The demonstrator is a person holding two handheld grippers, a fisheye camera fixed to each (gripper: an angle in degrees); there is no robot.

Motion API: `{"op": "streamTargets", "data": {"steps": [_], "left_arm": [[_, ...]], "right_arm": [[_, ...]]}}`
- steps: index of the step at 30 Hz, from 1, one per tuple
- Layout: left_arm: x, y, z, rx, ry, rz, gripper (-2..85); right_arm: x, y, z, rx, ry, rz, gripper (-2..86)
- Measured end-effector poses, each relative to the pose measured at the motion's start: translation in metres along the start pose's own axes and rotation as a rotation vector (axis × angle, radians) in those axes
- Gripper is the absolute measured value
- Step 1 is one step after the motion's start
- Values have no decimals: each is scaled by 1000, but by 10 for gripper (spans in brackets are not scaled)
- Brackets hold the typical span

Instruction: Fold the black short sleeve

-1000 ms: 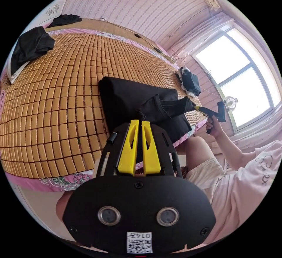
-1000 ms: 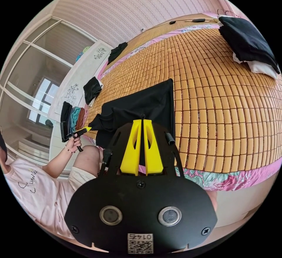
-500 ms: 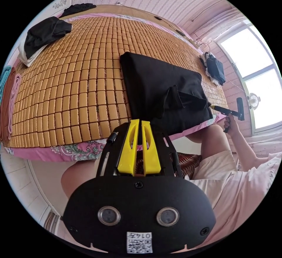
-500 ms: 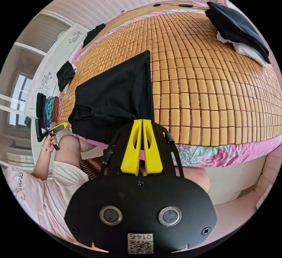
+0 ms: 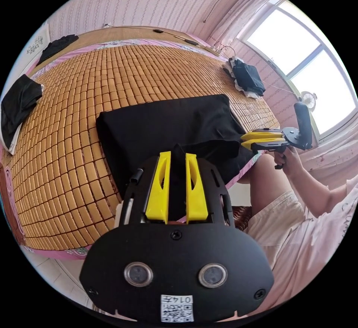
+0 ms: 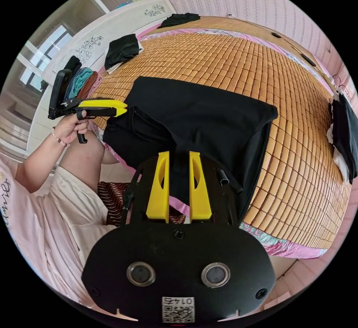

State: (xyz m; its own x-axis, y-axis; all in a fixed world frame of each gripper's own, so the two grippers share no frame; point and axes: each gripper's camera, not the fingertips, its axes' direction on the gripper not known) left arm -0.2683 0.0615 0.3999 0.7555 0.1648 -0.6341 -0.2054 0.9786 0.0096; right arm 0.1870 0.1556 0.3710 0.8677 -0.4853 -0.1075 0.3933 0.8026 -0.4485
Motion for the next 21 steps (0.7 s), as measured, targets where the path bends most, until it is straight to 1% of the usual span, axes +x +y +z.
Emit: {"op": "streamTargets", "data": {"steps": [2,4,6,8,10,14,18,21], "left_arm": [[1,-3,15,-25,-5,-5,76],[2,-3,38,-87,-8,-2,69],[5,0,49,-109,-28,23,53],[7,4,51,-103,-69,36,27],[8,7,54,-109,-64,33,1],[13,14,47,-84,-62,69,-8],[24,29,32,-53,7,131,-9],[33,45,27,-81,78,169,-9]], "right_arm": [[-11,-8,4,-25,40,-11,89],[-20,-17,12,-91,98,1,74],[-25,-22,13,-113,106,5,60],[-29,-27,7,-100,95,14,52],[-32,-35,-2,-97,66,28,34],[-38,-45,-21,-79,10,23,16],[-53,-52,-46,-74,-36,-19,10],[-66,-57,-56,-111,-66,-55,10]]}}
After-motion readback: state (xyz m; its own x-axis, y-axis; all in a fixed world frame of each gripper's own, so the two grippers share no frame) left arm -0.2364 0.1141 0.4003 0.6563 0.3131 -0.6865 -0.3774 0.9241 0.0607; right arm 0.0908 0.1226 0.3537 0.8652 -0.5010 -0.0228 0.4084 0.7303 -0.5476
